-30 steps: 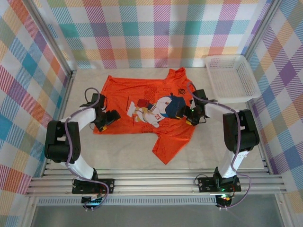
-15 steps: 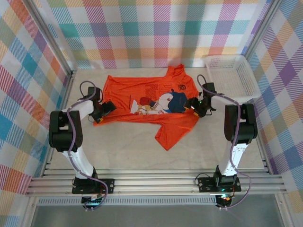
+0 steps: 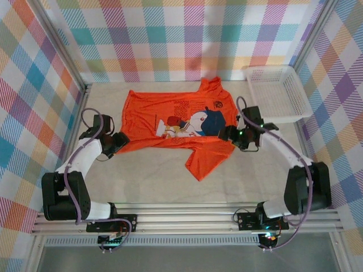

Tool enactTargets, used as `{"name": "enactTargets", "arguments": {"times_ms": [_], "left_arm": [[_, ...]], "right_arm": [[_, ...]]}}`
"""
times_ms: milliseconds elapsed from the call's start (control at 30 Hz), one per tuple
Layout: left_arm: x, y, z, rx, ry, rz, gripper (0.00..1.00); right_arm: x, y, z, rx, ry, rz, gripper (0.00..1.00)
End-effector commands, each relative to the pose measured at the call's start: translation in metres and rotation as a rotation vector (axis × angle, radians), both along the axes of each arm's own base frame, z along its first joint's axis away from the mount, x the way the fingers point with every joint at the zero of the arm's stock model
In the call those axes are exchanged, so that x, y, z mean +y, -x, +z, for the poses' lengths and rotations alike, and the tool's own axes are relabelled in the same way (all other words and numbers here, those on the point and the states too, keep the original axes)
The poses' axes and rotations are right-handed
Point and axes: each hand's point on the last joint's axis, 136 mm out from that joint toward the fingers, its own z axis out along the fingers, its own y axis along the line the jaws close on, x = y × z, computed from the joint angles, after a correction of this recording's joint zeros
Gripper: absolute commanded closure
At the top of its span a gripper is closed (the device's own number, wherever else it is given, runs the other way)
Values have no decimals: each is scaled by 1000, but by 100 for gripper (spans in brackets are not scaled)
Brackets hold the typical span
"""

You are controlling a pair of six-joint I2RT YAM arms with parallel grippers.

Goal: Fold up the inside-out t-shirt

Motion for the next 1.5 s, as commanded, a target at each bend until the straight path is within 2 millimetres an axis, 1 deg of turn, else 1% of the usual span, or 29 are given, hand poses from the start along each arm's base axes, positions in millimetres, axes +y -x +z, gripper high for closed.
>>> {"name": "enactTargets", "arguments": {"times_ms": [0, 67, 133, 300, 400, 467, 567, 600, 700, 733, 767, 833, 967, 1133, 1267, 1333, 1433, 1467], "left_arm": [[15, 23, -31, 120, 7, 75, 41], [19, 16, -39, 112, 19, 97, 42], [23, 8, -43, 101, 12, 110, 44], [30, -10, -48, 96, -12, 121, 46], [33, -20, -52, 95, -22, 120, 51], [37, -24, -58, 109, -41, 119, 55], [39, -28, -68, 130, -49, 120, 64], [39, -29, -71, 135, -48, 120, 70], [38, -32, -74, 136, -39, 121, 92], [37, -33, -73, 135, -36, 119, 97], [37, -33, -69, 129, -36, 120, 100], [39, -31, -60, 116, -47, 123, 100], [39, -26, -39, 86, -57, 123, 100], [35, -22, -24, 60, -42, 111, 100], [34, -21, -15, 46, -40, 107, 100], [34, -19, -12, 42, -42, 105, 100], [35, -16, -8, 41, -51, 104, 100], [36, -15, -6, 40, -55, 105, 100]], "right_arm": [[4, 40, -26, 83, 52, 5, 37], [11, 53, -30, 79, 44, 19, 38], [17, 61, -29, 70, 43, 41, 39], [22, 78, -30, 76, 82, 92, 40], [25, 89, -36, 99, 88, 115, 41], [27, 95, -41, 113, 89, 127, 41], [36, 102, -47, 126, 95, 161, 42], [39, 104, -50, 132, 98, 170, 43], [47, 109, -61, 160, 123, 189, 45], [49, 111, -65, 170, 134, 188, 45], [53, 112, -68, 176, 139, 191, 45], [65, 114, -72, 178, 136, 202, 45], [85, 116, -80, 190, 188, 213, 44], [104, 119, -92, 205, 214, 224, 44], [111, 116, -96, 212, 230, 217, 46], [112, 115, -98, 217, 243, 211, 49], [110, 113, -100, 226, 264, 204, 58], [112, 112, -98, 224, 259, 203, 59]]}}
